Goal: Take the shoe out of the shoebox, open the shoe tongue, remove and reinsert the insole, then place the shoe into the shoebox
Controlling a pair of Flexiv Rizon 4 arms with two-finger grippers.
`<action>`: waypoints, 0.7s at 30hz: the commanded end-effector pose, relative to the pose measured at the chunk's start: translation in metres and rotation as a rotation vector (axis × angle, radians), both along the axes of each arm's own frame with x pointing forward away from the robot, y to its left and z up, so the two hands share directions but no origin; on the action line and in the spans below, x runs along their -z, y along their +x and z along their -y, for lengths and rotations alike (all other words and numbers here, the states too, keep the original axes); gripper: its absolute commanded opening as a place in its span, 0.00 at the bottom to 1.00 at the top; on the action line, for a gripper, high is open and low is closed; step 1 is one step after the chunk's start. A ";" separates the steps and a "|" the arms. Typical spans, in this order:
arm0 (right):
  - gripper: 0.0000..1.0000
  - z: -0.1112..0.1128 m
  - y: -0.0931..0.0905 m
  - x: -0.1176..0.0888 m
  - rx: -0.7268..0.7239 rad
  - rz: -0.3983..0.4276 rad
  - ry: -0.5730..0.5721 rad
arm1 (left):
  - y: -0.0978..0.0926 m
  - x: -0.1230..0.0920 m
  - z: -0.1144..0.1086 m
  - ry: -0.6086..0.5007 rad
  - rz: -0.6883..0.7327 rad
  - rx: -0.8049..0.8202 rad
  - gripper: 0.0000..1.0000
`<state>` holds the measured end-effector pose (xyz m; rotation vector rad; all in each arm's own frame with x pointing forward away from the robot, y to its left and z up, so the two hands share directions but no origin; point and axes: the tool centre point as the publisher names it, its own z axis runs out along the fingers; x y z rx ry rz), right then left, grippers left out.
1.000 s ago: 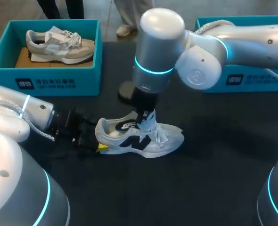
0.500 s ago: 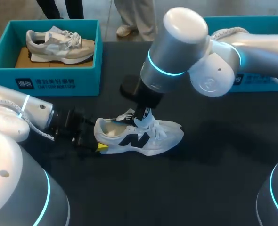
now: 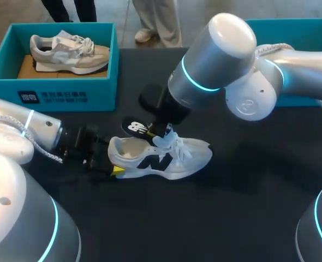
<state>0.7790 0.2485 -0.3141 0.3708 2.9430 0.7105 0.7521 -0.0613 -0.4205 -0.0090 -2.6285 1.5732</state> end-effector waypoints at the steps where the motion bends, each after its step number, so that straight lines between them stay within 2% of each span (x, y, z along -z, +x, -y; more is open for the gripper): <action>1: 0.00 -0.013 0.002 -0.005 -0.007 0.009 0.004 | -0.001 0.002 0.001 0.003 0.000 0.001 0.00; 9: 0.00 -0.036 0.005 -0.006 -0.022 0.006 0.006 | -0.001 0.002 0.001 0.003 0.000 0.001 0.00; 15: 0.00 -0.044 0.008 -0.003 -0.025 -0.001 0.001 | -0.001 0.002 0.001 0.003 0.000 0.001 0.00; 21: 0.00 -0.047 0.012 -0.008 -0.016 0.014 0.007 | -0.001 0.002 0.001 0.003 0.000 0.001 0.00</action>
